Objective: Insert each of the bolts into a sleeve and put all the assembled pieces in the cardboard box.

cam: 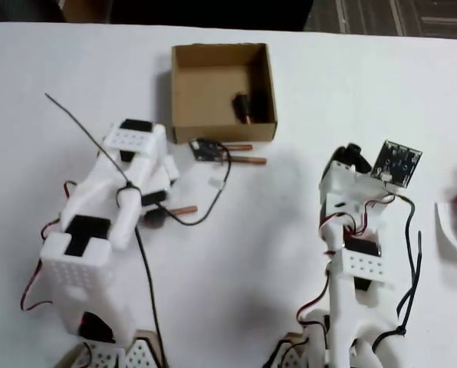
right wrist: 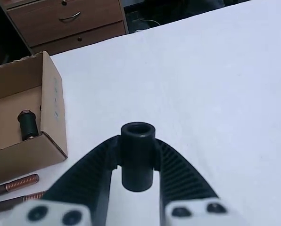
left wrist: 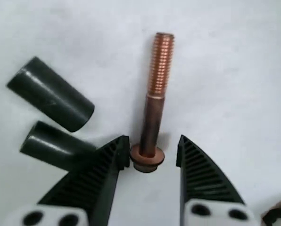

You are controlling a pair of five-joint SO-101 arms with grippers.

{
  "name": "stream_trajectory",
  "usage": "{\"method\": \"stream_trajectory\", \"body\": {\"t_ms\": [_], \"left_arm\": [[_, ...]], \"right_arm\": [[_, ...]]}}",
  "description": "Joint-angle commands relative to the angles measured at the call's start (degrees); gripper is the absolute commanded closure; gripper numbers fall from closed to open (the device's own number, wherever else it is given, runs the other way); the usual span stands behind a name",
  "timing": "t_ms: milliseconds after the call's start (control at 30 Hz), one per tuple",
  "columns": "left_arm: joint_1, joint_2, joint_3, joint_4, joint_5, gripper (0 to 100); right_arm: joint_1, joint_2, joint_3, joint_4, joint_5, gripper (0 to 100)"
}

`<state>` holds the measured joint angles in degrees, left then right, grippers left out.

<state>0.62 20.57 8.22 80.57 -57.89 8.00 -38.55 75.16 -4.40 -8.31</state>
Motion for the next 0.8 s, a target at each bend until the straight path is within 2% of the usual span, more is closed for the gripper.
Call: {"method": "stream_trajectory", "body": {"t_ms": [0,67,133,333,433,533,667,767], "left_arm": [[-0.8,-1.1,-2.9,0.7,1.4,83],[-0.7,-1.1,-4.9,1.8,1.8,85],[-0.4,-1.1,-8.7,4.2,6.6,86],[2.6,-0.8,-23.4,14.8,38.6,90],[5.9,-0.6,-27.6,20.6,51.5,90],[8.4,-1.0,-25.2,20.9,62.2,90],[9.8,-0.5,-18.9,20.0,89.0,90],[9.5,-0.5,-16.5,19.7,103.3,86]], "right_arm": [[0.1,-2.2,-0.4,-1.1,-0.4,97.8],[0.1,-2.2,-0.4,-1.1,-0.4,97.8],[0.1,-2.2,-0.4,-1.0,-0.4,97.8],[-0.4,-2.3,0.4,-1.4,-0.4,97.8],[-1.5,-2.3,0.5,-1.4,-0.4,97.8],[-1.7,-2.3,0.5,-1.4,-0.4,97.8],[-1.5,-2.3,0.5,-1.4,-0.4,97.8],[-1.5,-2.3,0.5,-1.4,-0.4,97.8]]}}
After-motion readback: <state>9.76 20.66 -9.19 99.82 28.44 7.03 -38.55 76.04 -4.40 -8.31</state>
